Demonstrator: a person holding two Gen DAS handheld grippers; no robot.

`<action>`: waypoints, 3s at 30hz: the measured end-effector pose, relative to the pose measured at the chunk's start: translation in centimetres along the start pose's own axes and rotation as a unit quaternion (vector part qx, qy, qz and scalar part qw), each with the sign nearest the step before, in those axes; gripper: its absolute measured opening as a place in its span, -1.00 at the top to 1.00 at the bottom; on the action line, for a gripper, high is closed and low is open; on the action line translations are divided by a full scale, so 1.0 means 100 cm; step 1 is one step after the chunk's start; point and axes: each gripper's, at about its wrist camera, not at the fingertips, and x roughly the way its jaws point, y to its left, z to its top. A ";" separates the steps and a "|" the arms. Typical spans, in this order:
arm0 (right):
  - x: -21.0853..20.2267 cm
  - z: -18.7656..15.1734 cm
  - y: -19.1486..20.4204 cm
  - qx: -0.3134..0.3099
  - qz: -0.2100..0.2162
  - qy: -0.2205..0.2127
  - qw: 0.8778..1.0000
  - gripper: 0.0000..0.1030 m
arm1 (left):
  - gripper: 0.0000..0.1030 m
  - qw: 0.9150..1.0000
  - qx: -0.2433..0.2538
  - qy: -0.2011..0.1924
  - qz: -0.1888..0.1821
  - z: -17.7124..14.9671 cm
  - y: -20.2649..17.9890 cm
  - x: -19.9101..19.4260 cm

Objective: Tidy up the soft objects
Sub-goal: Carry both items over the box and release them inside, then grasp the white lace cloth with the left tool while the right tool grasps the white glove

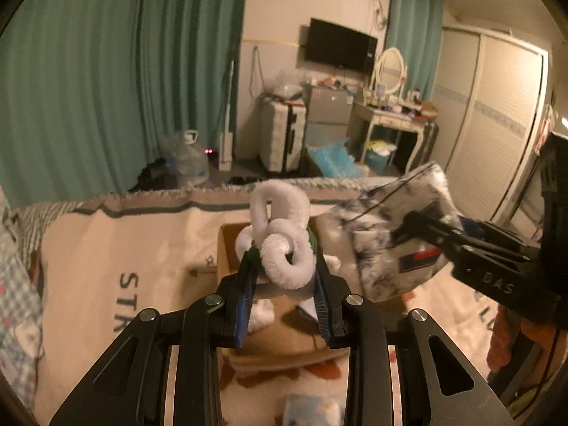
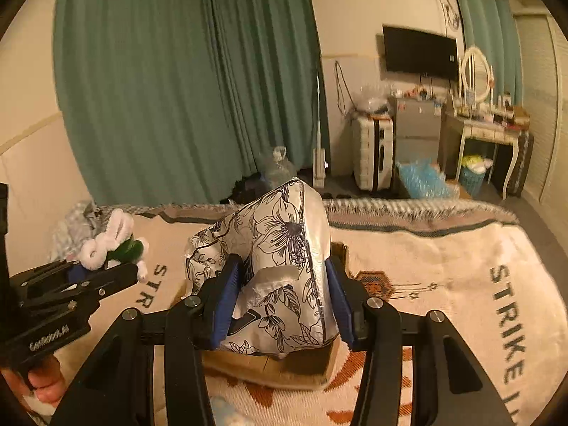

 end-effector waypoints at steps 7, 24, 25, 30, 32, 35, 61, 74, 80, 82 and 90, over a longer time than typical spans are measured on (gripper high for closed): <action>0.090 -0.015 -0.018 0.027 0.004 0.068 0.997 0.07 | 0.43 0.998 0.008 0.054 0.008 -0.015 0.006 0.074; 0.064 -0.007 -0.014 0.024 -0.010 0.046 0.999 -0.62 | -0.27 0.998 -0.009 0.052 0.023 -0.005 0.007 0.057; 0.046 -0.003 -0.009 0.012 -0.015 0.038 0.999 -0.66 | -0.27 0.999 -0.007 0.043 0.026 -0.002 0.005 0.045; -0.036 0.014 0.014 -0.036 -0.046 0.002 0.998 -0.68 | -0.46 0.999 -0.002 -0.021 0.037 0.020 -0.007 -0.029; -0.075 0.017 0.024 -0.053 -0.055 -0.015 0.997 -0.68 | -0.72 0.997 -0.010 -0.056 0.043 0.026 -0.011 -0.066; -0.119 0.012 0.034 -0.061 -0.061 -0.028 0.996 -0.88 | -0.73 0.995 -0.013 -0.082 0.053 0.029 -0.012 -0.104; -0.002 -0.176 0.011 -0.049 0.036 0.196 0.979 -0.73 | -0.73 0.983 -0.041 0.169 0.056 -0.179 -0.016 -0.009; 0.053 -0.214 -0.003 -0.032 0.040 0.257 0.965 -0.18 | -0.69 0.972 -0.028 0.235 0.013 -0.210 -0.022 0.035; 0.042 -0.209 -0.001 -0.031 0.042 0.242 0.969 -0.12 | -0.40 0.973 -0.029 0.228 -0.003 -0.211 -0.017 0.036; 0.037 -0.205 0.001 -0.032 0.040 0.238 0.970 -0.12 | -0.12 0.973 -0.028 0.229 -0.012 -0.210 -0.016 0.032; 0.003 -0.191 0.011 -0.041 0.032 0.214 0.975 -0.12 | 0.39 0.974 -0.019 0.223 -0.034 -0.206 -0.018 0.007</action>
